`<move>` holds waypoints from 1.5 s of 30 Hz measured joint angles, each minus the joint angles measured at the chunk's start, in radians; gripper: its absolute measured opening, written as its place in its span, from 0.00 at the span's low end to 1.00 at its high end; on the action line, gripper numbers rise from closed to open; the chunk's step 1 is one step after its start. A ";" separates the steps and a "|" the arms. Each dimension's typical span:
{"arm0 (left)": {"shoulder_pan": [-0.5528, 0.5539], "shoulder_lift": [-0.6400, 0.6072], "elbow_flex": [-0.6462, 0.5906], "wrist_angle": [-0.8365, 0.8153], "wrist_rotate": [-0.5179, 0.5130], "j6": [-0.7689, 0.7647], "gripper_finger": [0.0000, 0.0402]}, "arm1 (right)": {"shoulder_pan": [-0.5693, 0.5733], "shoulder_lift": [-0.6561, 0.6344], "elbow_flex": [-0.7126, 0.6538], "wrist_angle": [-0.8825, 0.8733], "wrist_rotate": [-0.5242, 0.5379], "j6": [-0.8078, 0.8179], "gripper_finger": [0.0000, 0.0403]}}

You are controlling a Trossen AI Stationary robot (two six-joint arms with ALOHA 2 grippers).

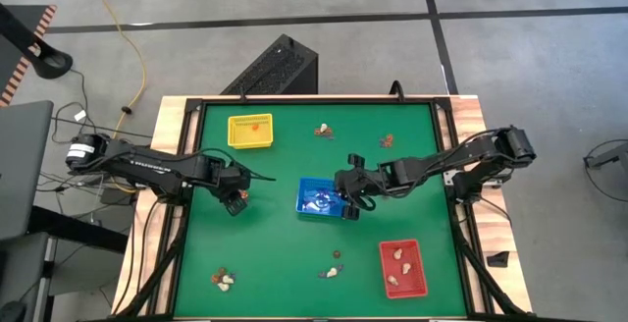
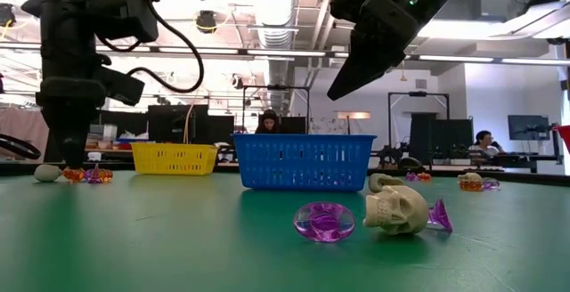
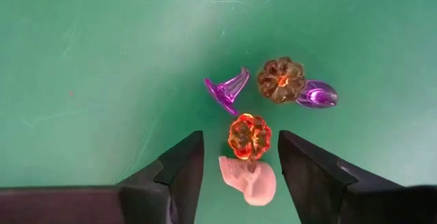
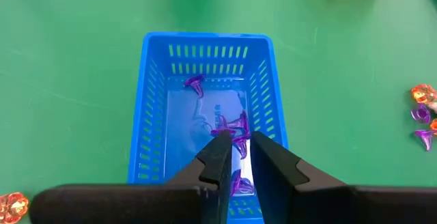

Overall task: Sort Halloween decoration
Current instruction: Put the pumpkin toy into the yellow bin

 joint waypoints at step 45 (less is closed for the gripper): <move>0.000 0.126 0.275 -0.173 -0.054 0.177 0.21 | 0.000 -0.043 0.001 -0.008 -0.020 -0.132 0.21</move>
